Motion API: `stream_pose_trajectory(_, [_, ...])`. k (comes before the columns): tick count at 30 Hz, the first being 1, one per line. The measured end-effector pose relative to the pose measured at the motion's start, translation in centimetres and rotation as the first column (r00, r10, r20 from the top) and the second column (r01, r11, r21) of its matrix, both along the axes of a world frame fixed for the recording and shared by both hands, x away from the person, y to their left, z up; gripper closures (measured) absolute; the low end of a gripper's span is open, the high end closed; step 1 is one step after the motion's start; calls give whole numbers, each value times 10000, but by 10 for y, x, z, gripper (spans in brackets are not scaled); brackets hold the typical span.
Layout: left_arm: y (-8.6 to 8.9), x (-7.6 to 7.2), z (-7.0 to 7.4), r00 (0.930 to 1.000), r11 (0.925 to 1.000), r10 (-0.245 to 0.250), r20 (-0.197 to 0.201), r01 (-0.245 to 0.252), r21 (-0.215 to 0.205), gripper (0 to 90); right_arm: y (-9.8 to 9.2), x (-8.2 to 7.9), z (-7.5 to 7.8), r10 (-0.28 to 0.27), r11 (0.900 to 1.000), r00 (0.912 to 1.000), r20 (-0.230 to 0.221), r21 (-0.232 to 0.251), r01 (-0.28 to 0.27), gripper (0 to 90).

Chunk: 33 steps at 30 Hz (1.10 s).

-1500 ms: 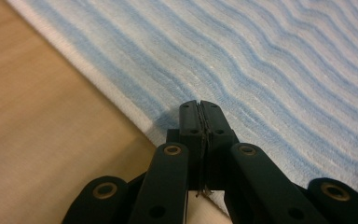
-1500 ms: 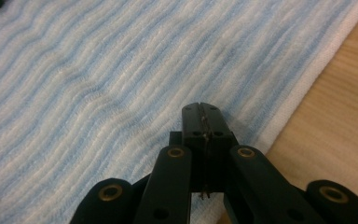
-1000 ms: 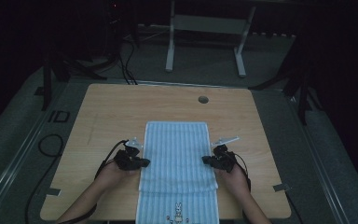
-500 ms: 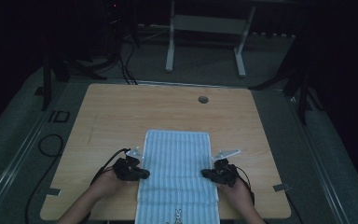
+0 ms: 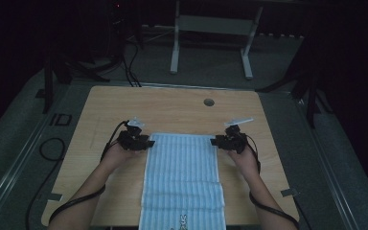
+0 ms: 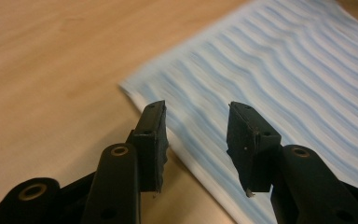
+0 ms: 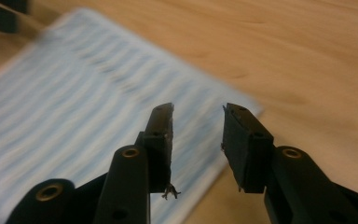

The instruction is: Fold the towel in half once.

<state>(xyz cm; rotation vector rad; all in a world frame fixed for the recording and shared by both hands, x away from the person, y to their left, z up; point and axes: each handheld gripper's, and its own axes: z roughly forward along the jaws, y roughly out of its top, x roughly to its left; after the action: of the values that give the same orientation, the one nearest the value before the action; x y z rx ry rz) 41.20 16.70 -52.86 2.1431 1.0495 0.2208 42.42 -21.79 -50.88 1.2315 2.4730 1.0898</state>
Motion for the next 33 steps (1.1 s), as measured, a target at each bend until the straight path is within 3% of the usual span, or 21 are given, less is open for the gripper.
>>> stream_pose_trajectory(1, [-1,6,-3,9998,9999,146,-129,-146,-43,585,1,6,-2,-47,10000,10000,-81,-64,47,613])
stream_pose_trajectory(6, [-5,27,-10,9995,9961,299,-141,-286,840,560,10,34,-15,-456,9928,9974,-566,-1136,390,583])
stream_pose_trajectory(8, [-5,31,-9,9994,9967,261,-248,-241,781,557,12,41,-18,-603,9884,9950,-799,-1443,483,568])
stream_pose_trajectory(12, [-7,36,-12,9989,9949,341,-336,-308,959,536,14,47,-25,-759,9863,9921,-998,-1539,600,565])
stream_pose_trajectory(15, [-11,37,-14,9993,9906,161,-330,-114,1364,544,15,48,-25,-847,9847,9901,-1117,-1614,661,607])
stream_pose_trajectory(18, [-18,38,-12,9994,9841,-126,-326,182,1768,566,22,47,-23,-598,9759,9927,-1050,-2154,360,692])
stream_pose_trajectory(21, [-24,37,-10,9987,9815,-347,-382,412,1871,647,28,45,-21,-391,9647,9942,-1006,-2631,113,793])
stream_pose_trajectory(22, [-25,37,-10,9979,9829,-448,-458,522,1767,716,30,45,-21,-321,9652,9941,-1037,-2616,38,812])
stream_pose_trajectory(26, [-27,40,-8,9972,9793,-423,-615,536,1952,867,34,46,-20,-269,9522,9959,-868,-3055,-9,837])
stream_pose_trajectory(27, [-27,42,-8,9976,9779,-354,-601,469,2036,874,34,48,-19,-297,9518,9959,-859,-3067,19,838])
stream_pose_trajectory(29, [-27,45,-5,9985,9797,-162,-532,264,1987,883,31,52,-15,-461,9606,9953,-854,-2770,208,839])
stream_pose_trajectory(33, [-25,55,11,9996,9835,54,-285,-1,1811,887,28,64,5,-519,9680,9974,-496,-2481,380,840])
